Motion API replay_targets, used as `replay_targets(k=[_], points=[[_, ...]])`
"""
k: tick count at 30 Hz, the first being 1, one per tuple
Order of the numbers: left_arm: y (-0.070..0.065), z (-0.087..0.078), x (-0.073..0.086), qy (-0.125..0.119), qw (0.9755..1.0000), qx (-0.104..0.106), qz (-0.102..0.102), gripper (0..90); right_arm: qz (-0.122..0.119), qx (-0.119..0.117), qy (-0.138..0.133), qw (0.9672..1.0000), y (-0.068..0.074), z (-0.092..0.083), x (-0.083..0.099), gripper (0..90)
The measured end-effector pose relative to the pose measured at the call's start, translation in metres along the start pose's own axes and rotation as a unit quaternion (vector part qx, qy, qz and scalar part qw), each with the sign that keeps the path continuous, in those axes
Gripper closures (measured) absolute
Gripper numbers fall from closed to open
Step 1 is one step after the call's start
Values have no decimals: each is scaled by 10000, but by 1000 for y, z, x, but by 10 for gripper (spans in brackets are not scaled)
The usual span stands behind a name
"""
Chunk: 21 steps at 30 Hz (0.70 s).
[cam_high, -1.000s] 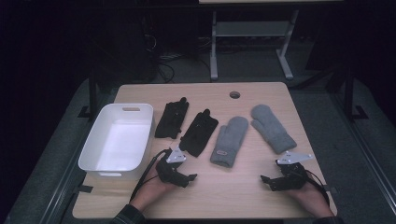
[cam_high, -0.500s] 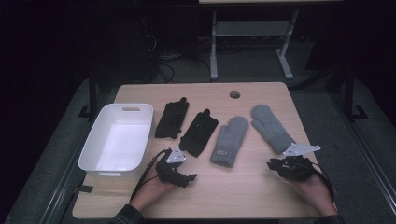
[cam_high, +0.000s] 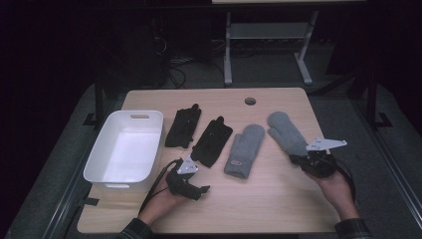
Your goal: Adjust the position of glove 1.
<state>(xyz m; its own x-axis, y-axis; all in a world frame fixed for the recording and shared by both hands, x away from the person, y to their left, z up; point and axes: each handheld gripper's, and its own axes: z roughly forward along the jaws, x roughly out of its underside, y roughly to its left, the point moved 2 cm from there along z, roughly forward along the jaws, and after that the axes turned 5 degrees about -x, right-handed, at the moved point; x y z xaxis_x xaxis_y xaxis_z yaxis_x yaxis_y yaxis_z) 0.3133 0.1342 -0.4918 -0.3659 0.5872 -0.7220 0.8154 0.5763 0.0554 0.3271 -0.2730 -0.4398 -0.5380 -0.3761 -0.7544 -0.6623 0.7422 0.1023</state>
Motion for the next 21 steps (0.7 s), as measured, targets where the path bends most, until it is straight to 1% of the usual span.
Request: replay_targets(k=[1, 2, 3, 4, 5, 6, 7, 8, 11, 15, 16, 17, 20, 21], points=[[0, 0, 0, -2, 10000, 1, -2, 122, 48, 68, -32, 10000, -8, 1, -4, 900], [0, 0, 0, -13, 10000, -6, -5, 122, 42, 97, -26, 9999, -12, 2, -5, 900], [0, 0, 0, -9, 10000, -7, -4, 122, 43, 118, -23, 9999, -16, 4, -6, 900], [0, 0, 0, -9, 10000, -7, -4, 122, 43, 118, -23, 9999, -16, 4, -6, 900], [0, 0, 0, 7, 10000, 3, -10, 122, 81, 218, 47, 9997, -23, 6, -7, 900], [0, 0, 0, 7, 10000, 3, -10, 122, 81, 218, 47, 9997, -23, 6, -7, 900], [0, 0, 0, 6, 10000, 1, -9, 122, 111, 302, 63, 9995, -30, 7, -7, 900], [0, 0, 0, 6, 10000, 0, -9, 122, 134, 314, 43, 9994, -34, 7, -7, 900], [0, 0, 0, 7, 10000, -4, -12, 122, 213, 354, 53, 9991, -39, 6, -5, 900], [0, 0, 0, 9, 10000, -4, -12, 122, 249, 412, 128, 9988, -43, 7, -1, 900], [0, 0, 0, 10, 10000, -3, -10, 122, 286, 434, 159, 9985, -45, 8, 1, 900], [0, 0, 0, 10, 10000, -4, -11, 122, 321, 470, 258, 9980, -48, 12, 6, 900], [0, 0, 0, 10, 10000, -5, -13, 122, 365, 407, 403, 9977, -50, 18, 10, 900], [0, 0, 0, 10, 10000, -5, -13, 122, 365, 407, 403, 9977, -50, 18, 10, 900]])
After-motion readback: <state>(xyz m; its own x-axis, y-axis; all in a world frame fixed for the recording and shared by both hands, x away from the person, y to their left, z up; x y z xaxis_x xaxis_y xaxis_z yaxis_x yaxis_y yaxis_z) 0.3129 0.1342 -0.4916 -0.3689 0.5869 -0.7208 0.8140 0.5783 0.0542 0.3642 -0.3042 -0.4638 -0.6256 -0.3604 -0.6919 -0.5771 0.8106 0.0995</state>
